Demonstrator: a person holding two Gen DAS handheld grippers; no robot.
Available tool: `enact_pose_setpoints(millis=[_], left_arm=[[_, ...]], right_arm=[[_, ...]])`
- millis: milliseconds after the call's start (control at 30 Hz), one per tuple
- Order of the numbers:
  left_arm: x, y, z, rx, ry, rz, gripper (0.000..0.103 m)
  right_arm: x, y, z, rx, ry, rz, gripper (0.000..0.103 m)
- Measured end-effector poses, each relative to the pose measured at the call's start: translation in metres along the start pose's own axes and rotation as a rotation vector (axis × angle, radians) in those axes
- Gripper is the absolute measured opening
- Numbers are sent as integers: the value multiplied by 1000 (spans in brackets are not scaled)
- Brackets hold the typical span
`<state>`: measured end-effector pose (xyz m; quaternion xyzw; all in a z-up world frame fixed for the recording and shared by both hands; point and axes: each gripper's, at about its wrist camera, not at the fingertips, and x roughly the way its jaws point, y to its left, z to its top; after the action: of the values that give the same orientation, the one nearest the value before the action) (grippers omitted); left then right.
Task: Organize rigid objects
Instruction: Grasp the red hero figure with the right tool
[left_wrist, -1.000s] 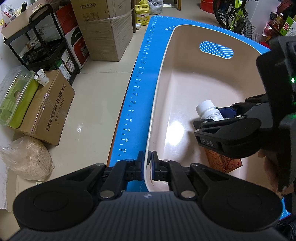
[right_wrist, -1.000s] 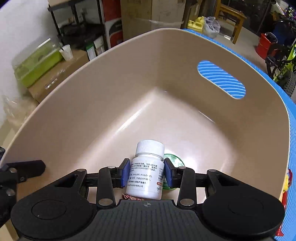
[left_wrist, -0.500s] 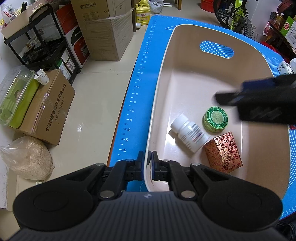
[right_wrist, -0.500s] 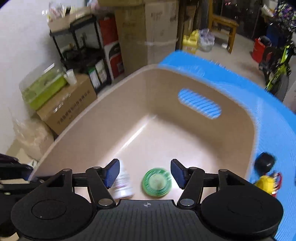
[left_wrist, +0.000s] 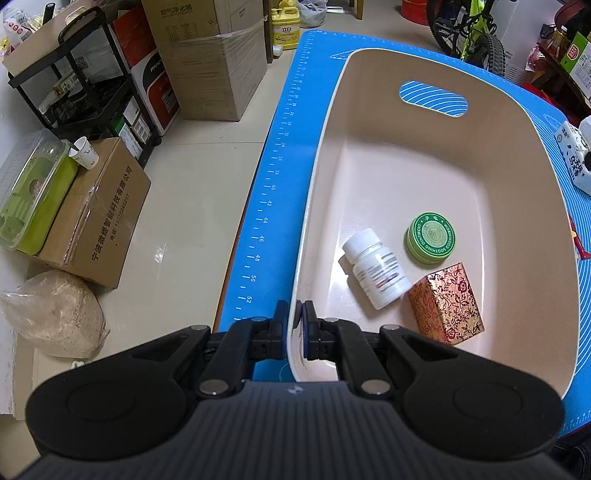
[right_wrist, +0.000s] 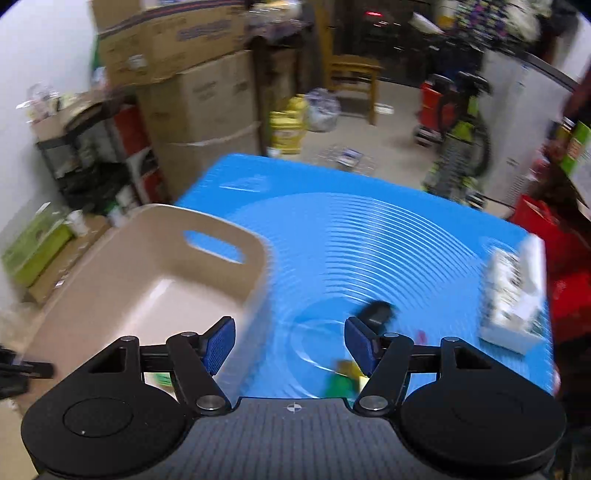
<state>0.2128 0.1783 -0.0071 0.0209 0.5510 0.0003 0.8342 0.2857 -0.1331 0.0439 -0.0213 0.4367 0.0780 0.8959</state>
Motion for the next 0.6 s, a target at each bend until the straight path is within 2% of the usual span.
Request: enact_pose_setpoints(millis=[233, 433, 600], left_arm=[[0, 2, -1, 4, 0, 1, 10], [-1, 3, -1, 7, -1, 2, 10], [-1, 3, -1, 8, 0, 2, 10]], right_arm=[[32, -55, -27, 99, 56, -69, 71], [56, -56, -44, 96, 84, -70, 67], [76, -50, -47, 78, 99, -68, 58]])
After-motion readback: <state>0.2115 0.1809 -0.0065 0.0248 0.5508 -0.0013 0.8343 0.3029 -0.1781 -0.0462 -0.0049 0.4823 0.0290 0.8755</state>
